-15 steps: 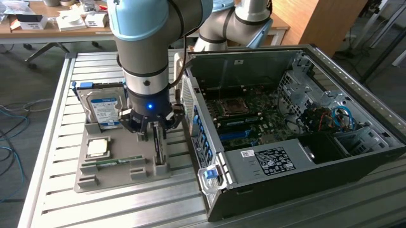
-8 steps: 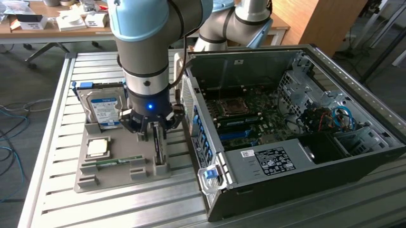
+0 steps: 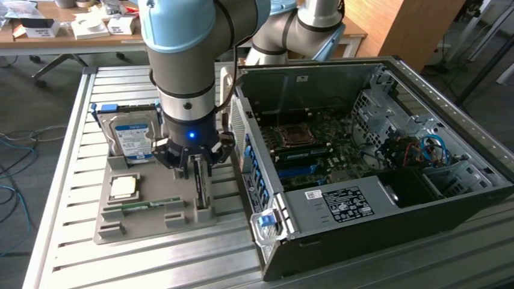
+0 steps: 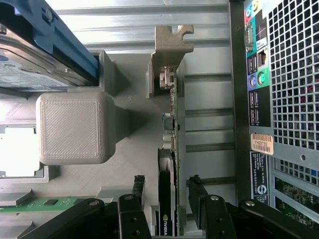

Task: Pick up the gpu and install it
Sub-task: 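Pick up the gpu and move the gpu toward the slot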

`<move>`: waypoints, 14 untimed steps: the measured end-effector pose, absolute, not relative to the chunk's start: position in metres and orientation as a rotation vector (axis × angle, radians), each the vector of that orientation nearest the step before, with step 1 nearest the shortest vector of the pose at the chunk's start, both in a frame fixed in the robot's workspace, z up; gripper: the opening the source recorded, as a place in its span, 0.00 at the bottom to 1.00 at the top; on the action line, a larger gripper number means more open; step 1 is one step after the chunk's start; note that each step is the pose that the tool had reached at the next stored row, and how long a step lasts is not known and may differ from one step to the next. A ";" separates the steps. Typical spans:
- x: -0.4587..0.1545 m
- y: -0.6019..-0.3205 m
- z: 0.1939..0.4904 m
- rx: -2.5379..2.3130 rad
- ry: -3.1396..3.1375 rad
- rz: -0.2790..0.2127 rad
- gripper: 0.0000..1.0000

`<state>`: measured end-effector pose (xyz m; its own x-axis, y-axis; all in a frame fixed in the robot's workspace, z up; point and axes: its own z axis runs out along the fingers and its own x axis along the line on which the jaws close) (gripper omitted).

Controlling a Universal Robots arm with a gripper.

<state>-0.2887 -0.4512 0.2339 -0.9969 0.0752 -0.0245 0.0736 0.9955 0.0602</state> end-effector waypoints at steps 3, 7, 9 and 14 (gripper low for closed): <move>-0.289 -0.451 0.234 0.116 3.111 0.092 0.49; -0.289 -0.452 0.234 0.119 3.111 0.092 0.40; -0.289 -0.452 0.234 0.119 3.111 0.092 0.40; -0.289 -0.455 0.234 0.119 3.111 0.089 0.40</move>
<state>-0.2894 -0.4547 0.2339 -0.9967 0.0768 -0.0247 0.0753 0.9955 0.0582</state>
